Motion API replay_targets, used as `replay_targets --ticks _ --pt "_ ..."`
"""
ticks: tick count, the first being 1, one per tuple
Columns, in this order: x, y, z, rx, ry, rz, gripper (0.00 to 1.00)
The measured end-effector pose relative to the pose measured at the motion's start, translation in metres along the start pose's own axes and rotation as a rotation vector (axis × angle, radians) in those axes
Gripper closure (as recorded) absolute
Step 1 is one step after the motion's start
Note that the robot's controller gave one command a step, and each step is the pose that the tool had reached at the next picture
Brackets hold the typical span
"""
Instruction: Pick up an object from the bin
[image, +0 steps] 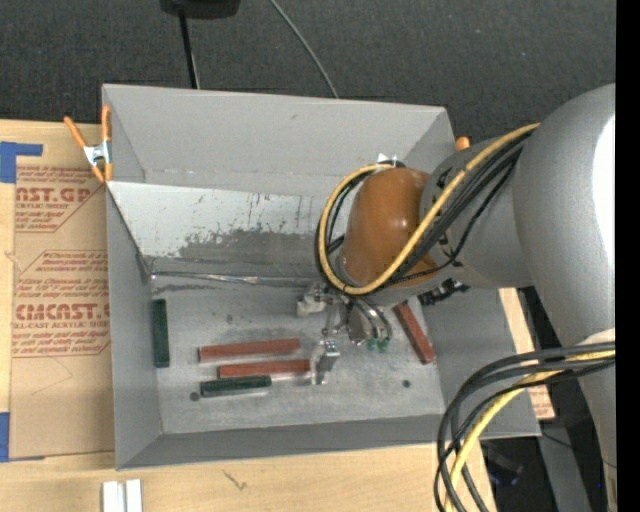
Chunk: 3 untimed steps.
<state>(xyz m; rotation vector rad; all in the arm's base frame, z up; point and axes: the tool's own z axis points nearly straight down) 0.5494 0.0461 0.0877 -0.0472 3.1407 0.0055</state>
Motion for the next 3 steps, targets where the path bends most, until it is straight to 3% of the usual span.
replay_targets --ticks 1,2,3 --pt "-0.009 0.040 0.010 0.005 -0.025 -0.156 1.00" --pt "-0.009 0.040 0.010 0.005 -0.025 -0.156 1.00" --pt "-0.039 0.035 -0.186 0.004 -0.003 -0.237 1.00"
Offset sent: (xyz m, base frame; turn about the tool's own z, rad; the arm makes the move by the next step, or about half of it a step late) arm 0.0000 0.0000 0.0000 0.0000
